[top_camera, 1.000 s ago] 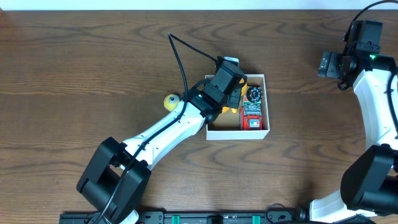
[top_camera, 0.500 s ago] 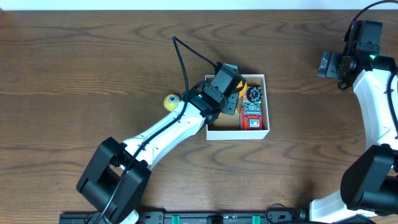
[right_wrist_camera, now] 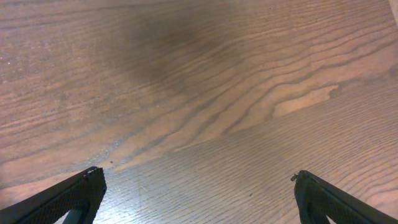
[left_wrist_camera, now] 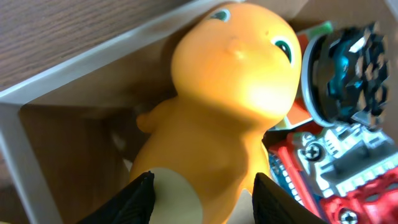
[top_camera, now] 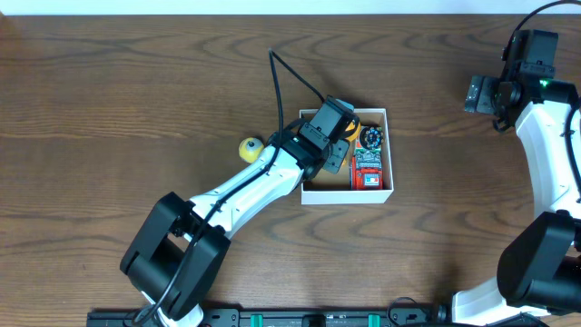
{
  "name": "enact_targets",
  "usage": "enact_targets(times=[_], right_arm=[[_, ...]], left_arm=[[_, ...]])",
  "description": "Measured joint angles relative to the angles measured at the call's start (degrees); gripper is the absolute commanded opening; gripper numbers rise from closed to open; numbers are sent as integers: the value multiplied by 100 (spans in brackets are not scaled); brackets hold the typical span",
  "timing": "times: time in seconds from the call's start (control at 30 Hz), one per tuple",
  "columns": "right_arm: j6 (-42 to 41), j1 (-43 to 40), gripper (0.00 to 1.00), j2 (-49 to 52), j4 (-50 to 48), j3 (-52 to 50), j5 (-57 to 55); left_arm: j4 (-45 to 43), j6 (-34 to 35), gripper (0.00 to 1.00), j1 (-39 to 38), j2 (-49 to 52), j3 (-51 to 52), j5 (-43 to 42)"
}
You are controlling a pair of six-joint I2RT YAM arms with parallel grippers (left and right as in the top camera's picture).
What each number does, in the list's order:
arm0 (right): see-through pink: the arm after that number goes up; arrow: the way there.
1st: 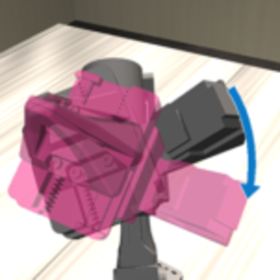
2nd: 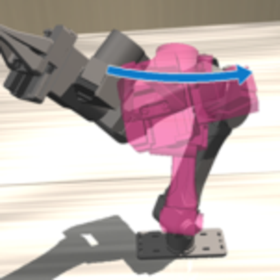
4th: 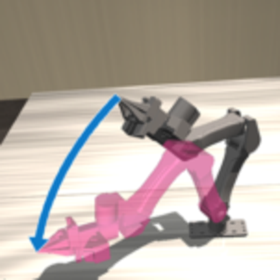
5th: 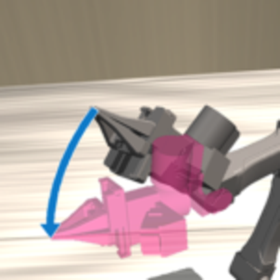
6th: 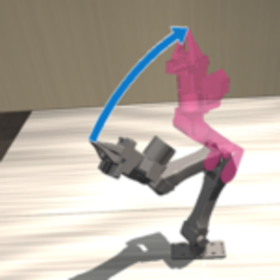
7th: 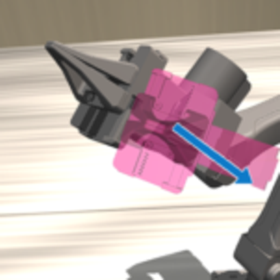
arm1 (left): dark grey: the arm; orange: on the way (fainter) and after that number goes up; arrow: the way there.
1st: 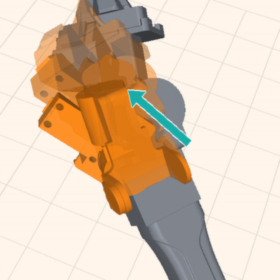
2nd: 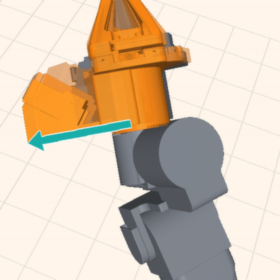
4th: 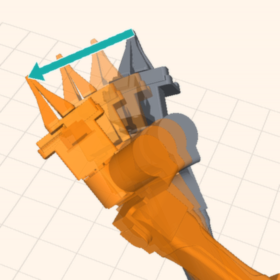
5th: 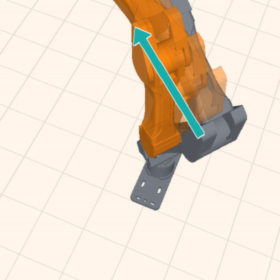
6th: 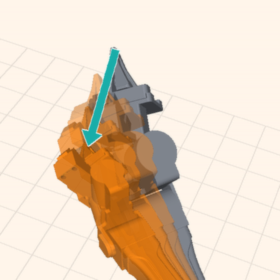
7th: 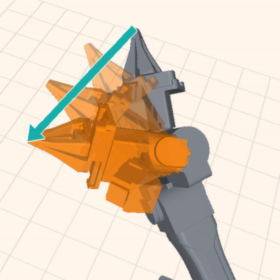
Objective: Pack container
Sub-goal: 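Lower the dinosaur into the box beside the car with left gripper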
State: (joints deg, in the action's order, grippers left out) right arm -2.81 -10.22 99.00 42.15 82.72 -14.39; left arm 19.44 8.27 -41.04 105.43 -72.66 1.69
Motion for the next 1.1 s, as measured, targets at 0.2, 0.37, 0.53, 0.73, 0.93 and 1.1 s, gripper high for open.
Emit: enact_targets(times=[0.2,0.37,0.53,0.73,0.93,1.1], right_arm=[[0,0,99,0,0,0,0],[0,0,99,0,0,0,0],[0,0,99,0,0,0,0],[0,0,99,0,0,0,0],[-2,0,99,0,0,0,0],[0,0,99,0,0,0,0]], left_arm=[[-4,-369,52,0,57,0,0],[-4,-442,47,0,66,0,2],[-2,-581,47,0,66,0,2],[0,-914,47,0,68,2,2],[-9,-1036,45,0,114,2,4],[-57,-1294,8,4,269,0,22]])
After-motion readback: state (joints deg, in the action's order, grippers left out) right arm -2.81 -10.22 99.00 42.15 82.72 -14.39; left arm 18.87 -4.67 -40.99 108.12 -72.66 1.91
